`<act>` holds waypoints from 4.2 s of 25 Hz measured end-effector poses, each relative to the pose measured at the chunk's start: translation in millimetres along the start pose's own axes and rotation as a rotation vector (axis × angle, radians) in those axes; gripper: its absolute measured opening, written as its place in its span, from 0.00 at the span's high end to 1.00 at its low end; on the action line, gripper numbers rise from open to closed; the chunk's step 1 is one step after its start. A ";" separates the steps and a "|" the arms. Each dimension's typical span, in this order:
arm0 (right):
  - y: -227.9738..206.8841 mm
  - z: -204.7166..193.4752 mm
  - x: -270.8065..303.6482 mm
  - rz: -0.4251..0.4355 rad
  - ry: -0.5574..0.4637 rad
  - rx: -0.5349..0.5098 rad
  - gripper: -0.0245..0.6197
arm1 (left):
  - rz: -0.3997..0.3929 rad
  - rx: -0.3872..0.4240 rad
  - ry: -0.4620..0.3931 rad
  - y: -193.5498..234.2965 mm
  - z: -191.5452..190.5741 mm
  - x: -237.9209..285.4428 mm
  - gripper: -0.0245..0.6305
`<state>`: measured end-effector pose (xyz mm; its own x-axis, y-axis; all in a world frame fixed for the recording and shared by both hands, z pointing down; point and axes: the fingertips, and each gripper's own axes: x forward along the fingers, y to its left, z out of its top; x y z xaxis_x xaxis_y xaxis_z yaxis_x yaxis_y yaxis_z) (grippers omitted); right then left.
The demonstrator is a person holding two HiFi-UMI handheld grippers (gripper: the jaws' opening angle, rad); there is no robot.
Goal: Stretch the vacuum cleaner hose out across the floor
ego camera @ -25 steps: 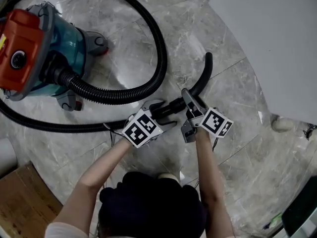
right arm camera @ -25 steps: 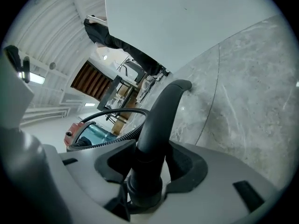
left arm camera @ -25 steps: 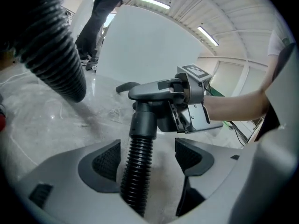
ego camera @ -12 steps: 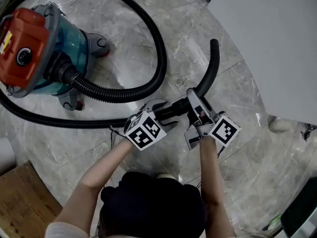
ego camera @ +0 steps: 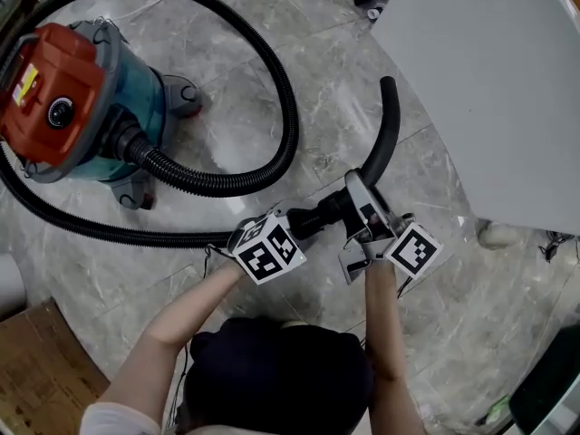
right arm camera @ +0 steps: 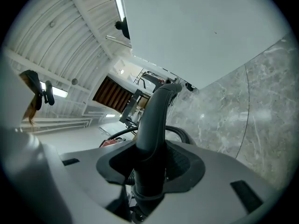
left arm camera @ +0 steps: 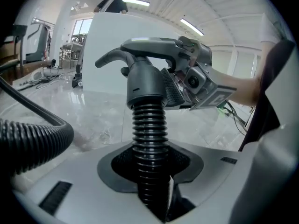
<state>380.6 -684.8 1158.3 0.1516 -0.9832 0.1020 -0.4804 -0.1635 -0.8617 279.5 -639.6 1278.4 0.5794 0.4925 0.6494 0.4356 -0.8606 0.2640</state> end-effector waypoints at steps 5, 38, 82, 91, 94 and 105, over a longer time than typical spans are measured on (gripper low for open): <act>12.3 10.1 -3.4 0.009 0.009 -0.002 0.69 | -0.076 -0.035 0.015 -11.2 11.8 -7.4 0.73; 288.8 101.7 -1.1 0.052 0.140 0.024 0.69 | -0.142 -0.288 -0.109 -102.6 192.4 -233.9 0.73; 623.8 234.0 -60.6 0.092 0.031 0.060 0.69 | -0.087 -0.112 -0.090 -219.4 403.4 -495.3 0.77; 654.0 253.5 -75.6 0.120 -0.002 0.056 0.69 | -0.068 -0.055 -0.085 -232.1 429.1 -512.9 0.77; 658.6 255.4 -78.9 0.129 -0.001 0.050 0.69 | -0.059 -0.046 -0.079 -235.3 431.6 -513.8 0.78; 662.5 256.0 -81.7 0.173 0.029 0.046 0.69 | -0.045 -0.035 -0.059 -238.7 432.4 -513.6 0.78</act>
<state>271.1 -691.8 451.9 0.0444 -0.9984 -0.0358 -0.4569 0.0116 -0.8895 175.8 -630.9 573.4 0.5999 0.5368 0.5932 0.4387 -0.8408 0.3172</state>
